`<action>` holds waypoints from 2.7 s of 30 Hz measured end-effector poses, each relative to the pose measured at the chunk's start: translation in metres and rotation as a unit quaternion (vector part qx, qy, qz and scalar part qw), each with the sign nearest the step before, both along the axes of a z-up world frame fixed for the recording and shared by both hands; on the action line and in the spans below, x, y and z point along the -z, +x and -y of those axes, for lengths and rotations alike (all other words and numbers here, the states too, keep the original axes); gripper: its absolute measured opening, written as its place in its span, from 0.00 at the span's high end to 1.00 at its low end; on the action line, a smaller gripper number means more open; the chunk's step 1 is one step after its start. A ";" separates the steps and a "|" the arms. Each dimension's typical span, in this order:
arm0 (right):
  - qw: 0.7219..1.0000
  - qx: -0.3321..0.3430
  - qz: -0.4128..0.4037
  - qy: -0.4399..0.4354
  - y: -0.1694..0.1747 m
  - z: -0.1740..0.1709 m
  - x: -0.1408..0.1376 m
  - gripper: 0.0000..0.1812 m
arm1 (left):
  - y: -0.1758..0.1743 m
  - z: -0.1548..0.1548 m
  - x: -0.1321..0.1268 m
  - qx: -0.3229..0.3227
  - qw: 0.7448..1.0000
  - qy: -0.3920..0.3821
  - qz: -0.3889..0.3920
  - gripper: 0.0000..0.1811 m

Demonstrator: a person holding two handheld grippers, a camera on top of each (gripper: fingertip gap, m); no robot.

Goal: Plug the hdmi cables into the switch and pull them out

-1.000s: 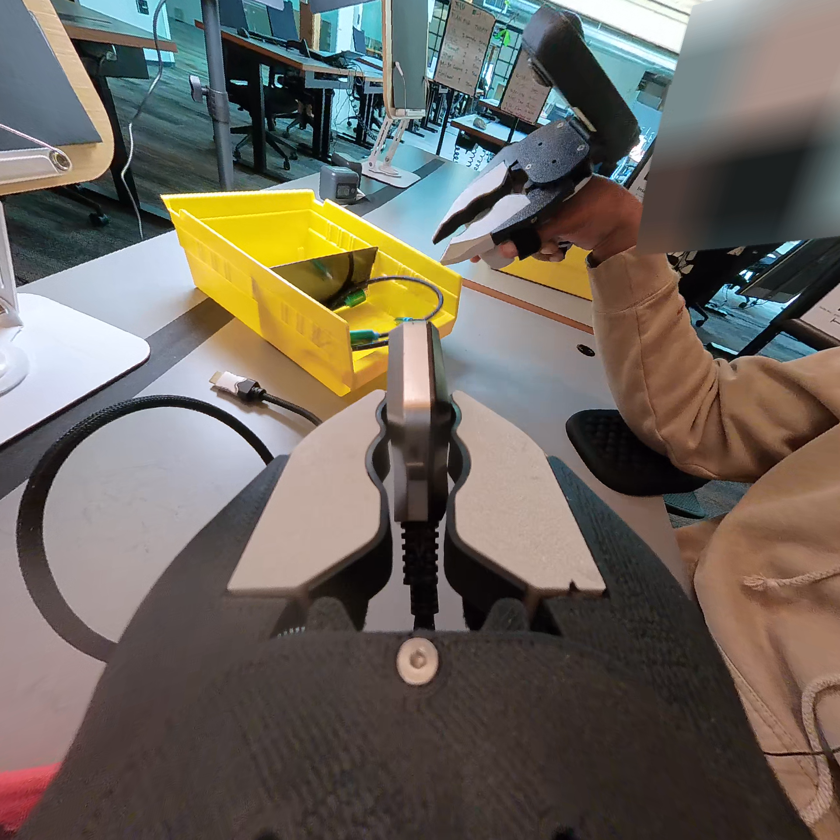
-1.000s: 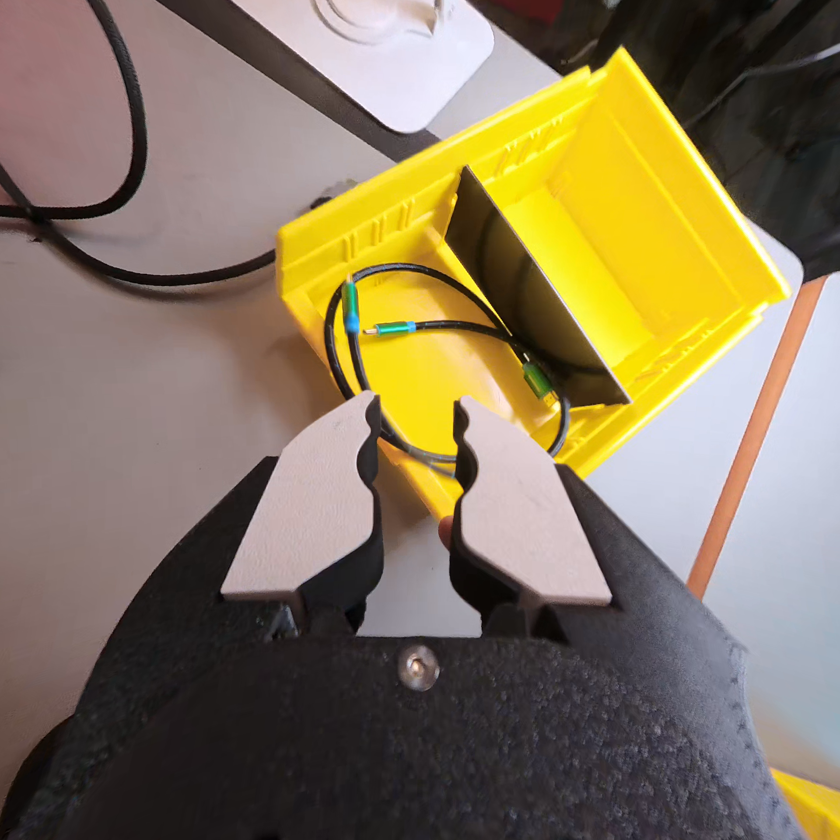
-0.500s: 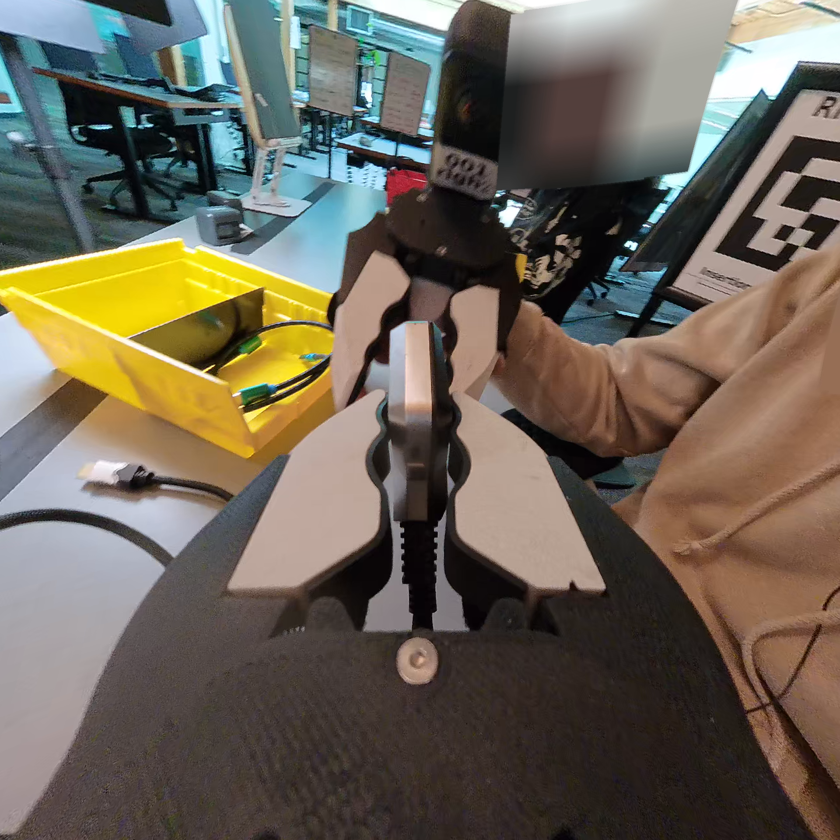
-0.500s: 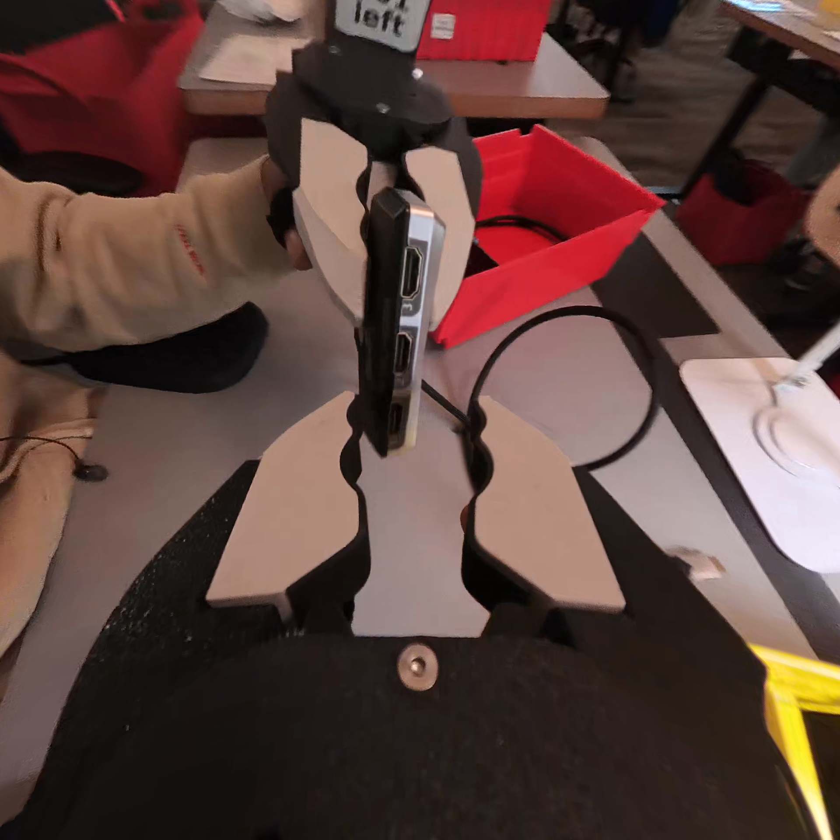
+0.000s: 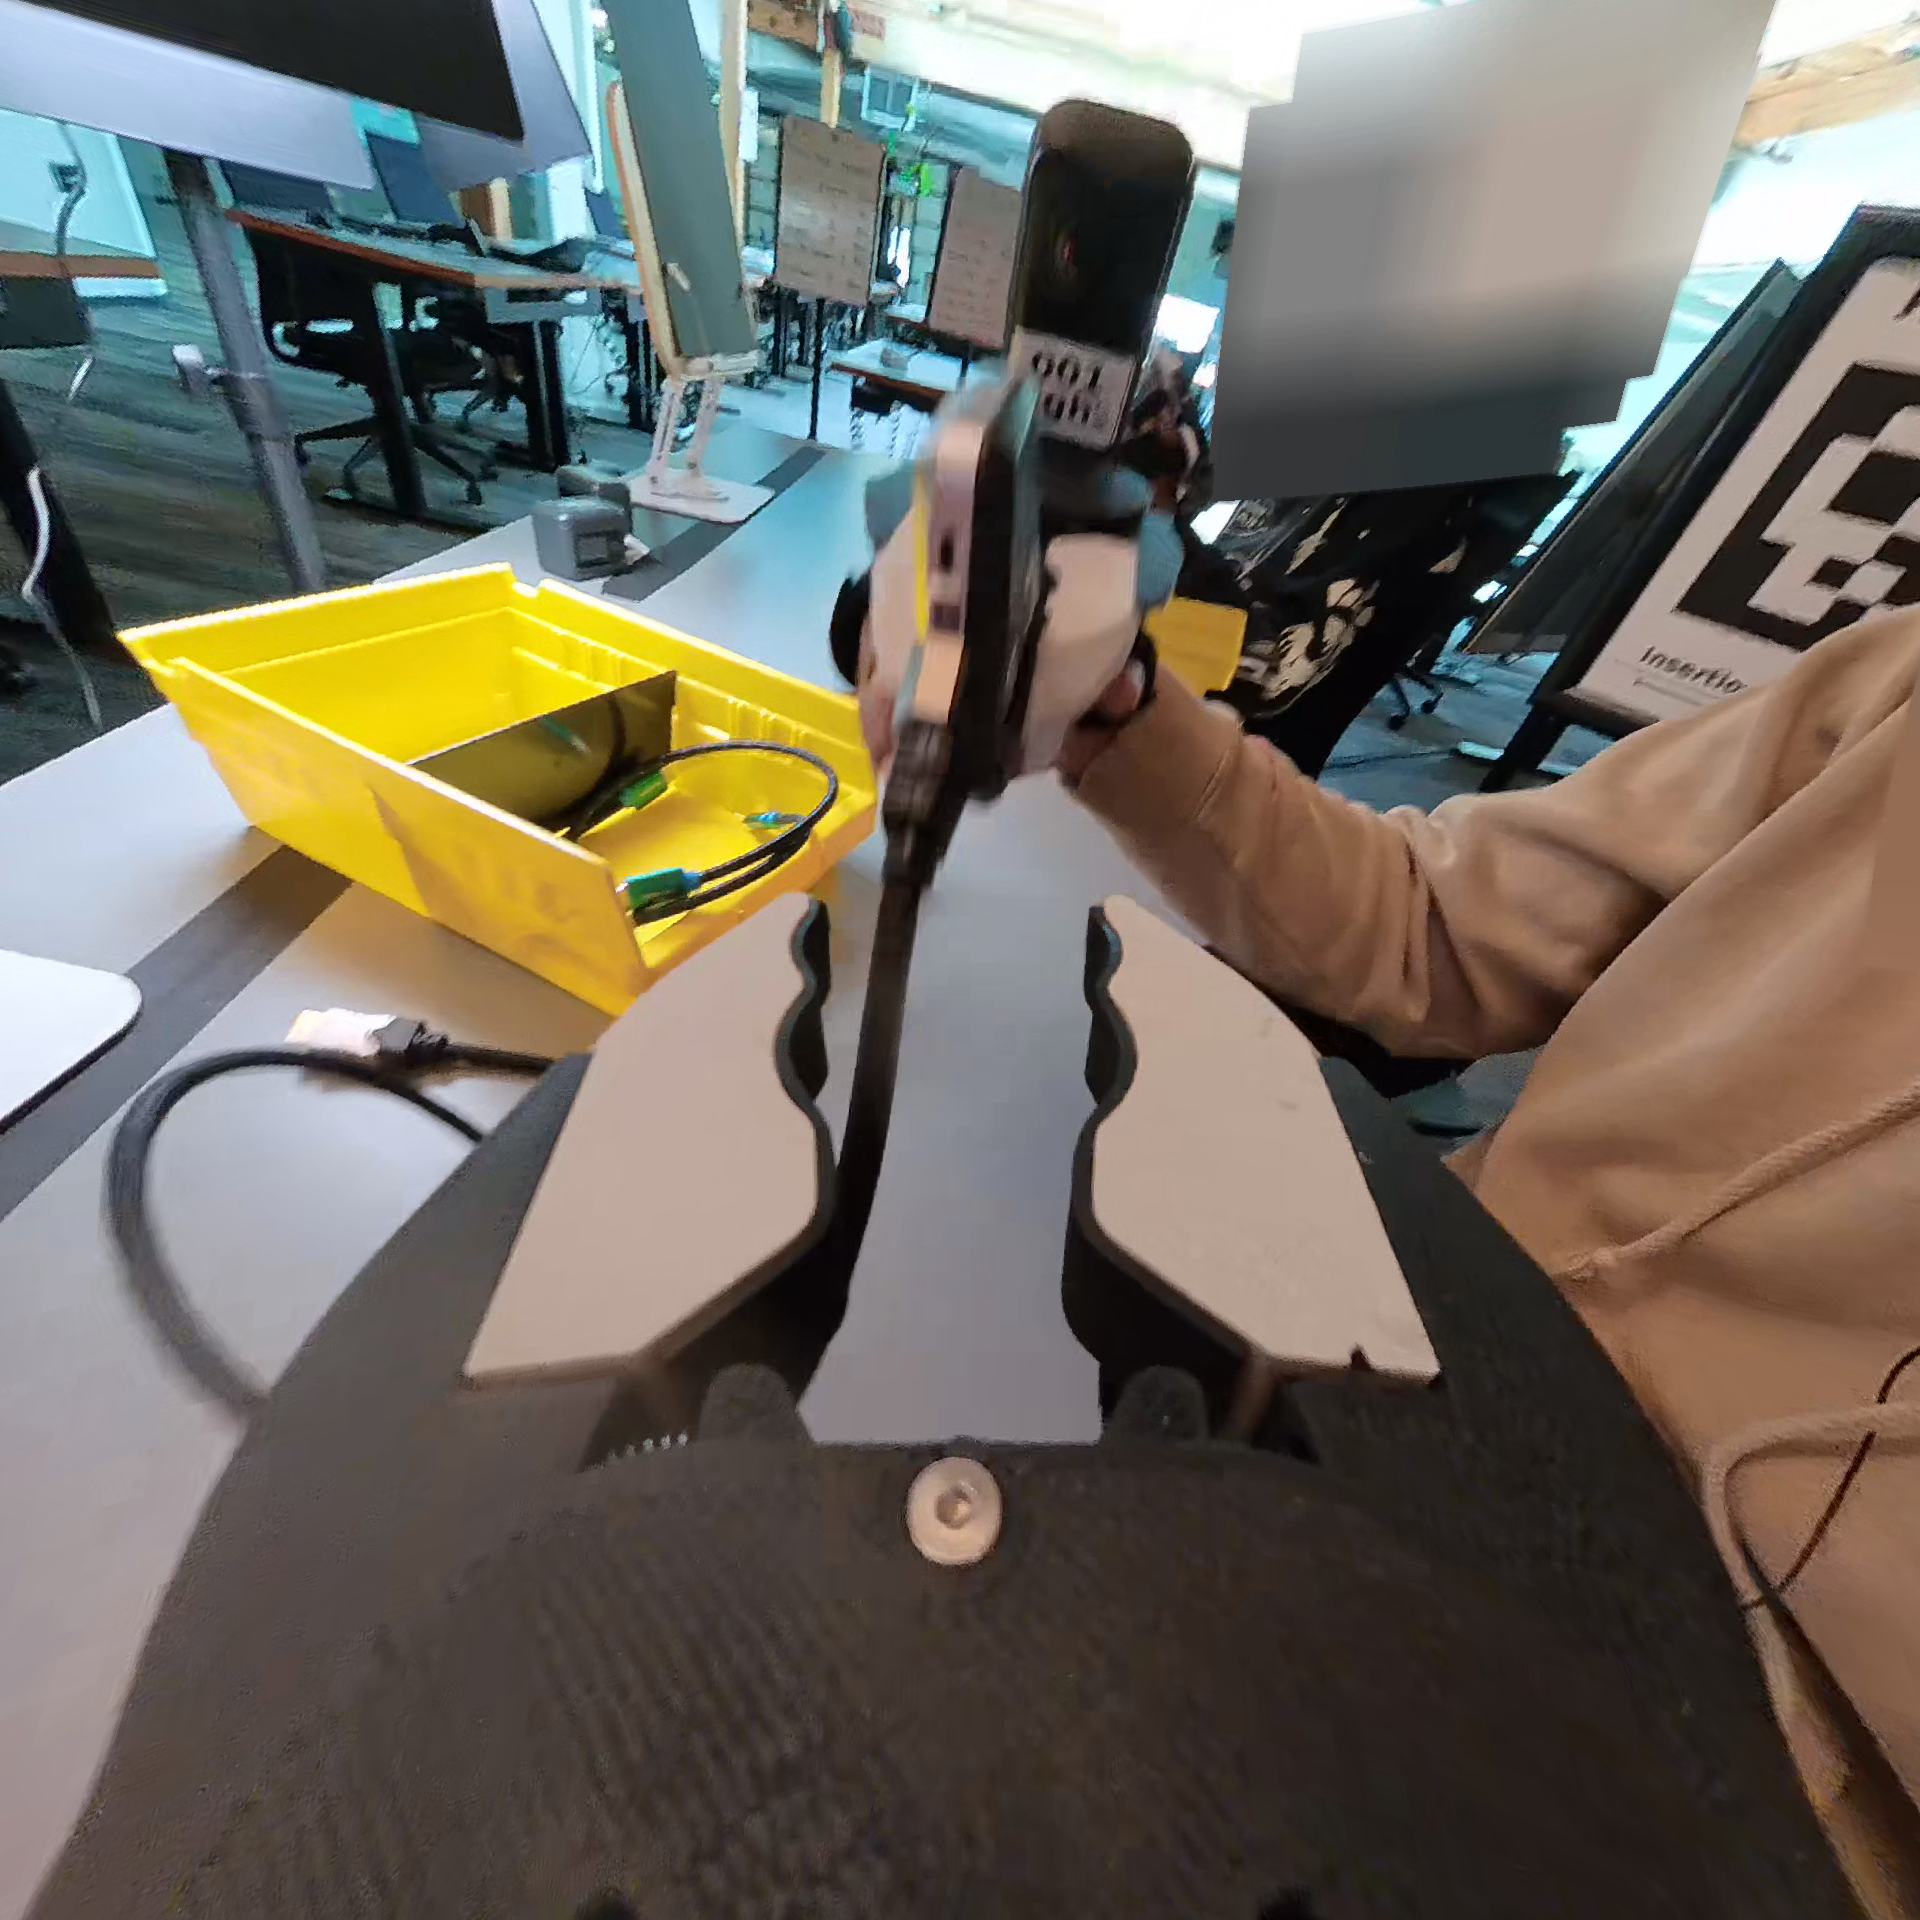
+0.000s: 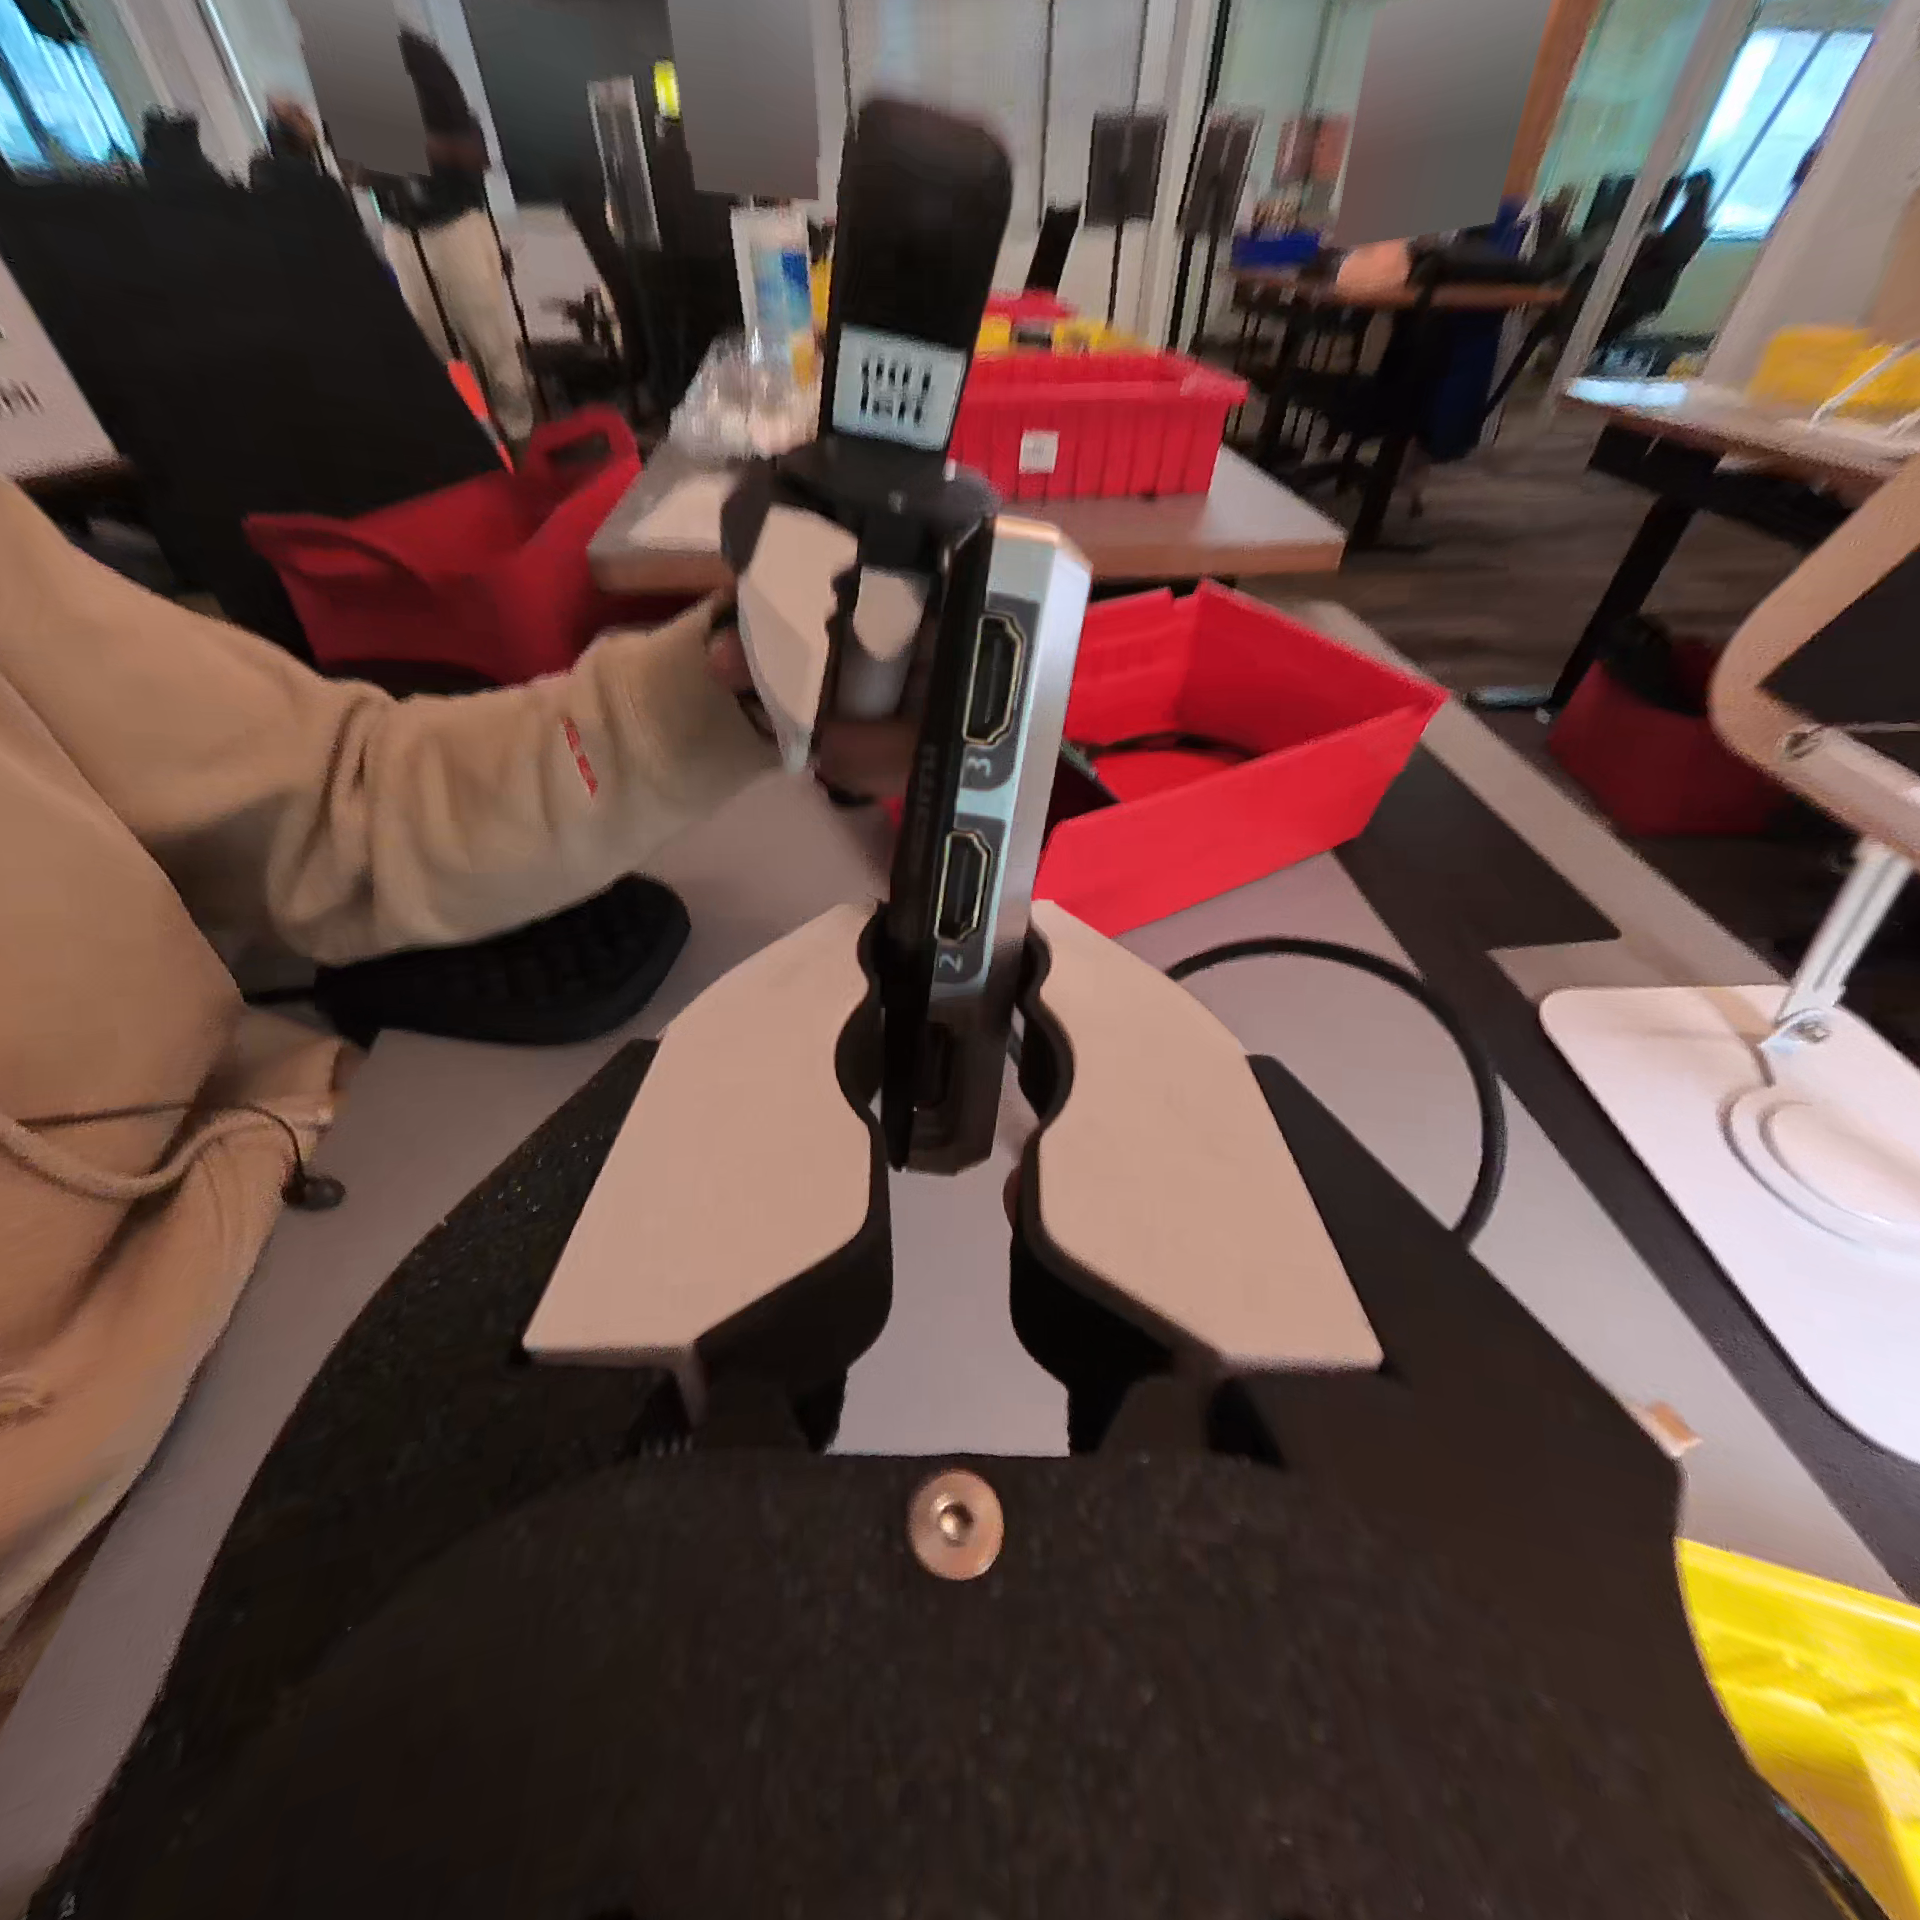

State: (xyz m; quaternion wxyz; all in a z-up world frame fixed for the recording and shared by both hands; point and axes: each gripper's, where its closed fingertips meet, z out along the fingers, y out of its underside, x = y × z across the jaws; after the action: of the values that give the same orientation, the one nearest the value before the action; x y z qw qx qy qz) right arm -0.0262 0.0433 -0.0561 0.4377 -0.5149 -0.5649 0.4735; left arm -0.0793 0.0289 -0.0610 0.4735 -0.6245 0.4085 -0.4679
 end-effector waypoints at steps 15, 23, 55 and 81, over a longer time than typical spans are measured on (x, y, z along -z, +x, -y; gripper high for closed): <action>0.972 -0.039 -0.223 -0.065 0.047 -0.001 -0.071 0.88 | 0.035 -0.052 0.081 -0.115 0.988 0.032 -0.095 0.82; 0.950 -0.069 -0.290 -0.091 0.059 0.003 -0.090 0.88 | 0.007 -0.068 0.068 -0.187 0.971 0.090 -0.118 0.89; 0.960 -0.097 -0.241 -0.099 0.067 0.002 -0.068 0.89 | 0.007 -0.082 0.098 -0.214 0.966 0.044 -0.136 0.84; 0.999 0.018 0.012 -0.028 0.069 -0.012 0.000 0.66 | -0.030 -0.032 -0.034 -0.258 0.943 0.174 -0.116 0.94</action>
State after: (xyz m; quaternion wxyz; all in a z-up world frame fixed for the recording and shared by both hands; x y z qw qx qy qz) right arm 0.0431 0.0555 -0.0563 0.4244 -0.5428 -0.5474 0.4751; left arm -0.1092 0.0612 -0.0271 0.6287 -0.6663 0.3604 -0.1758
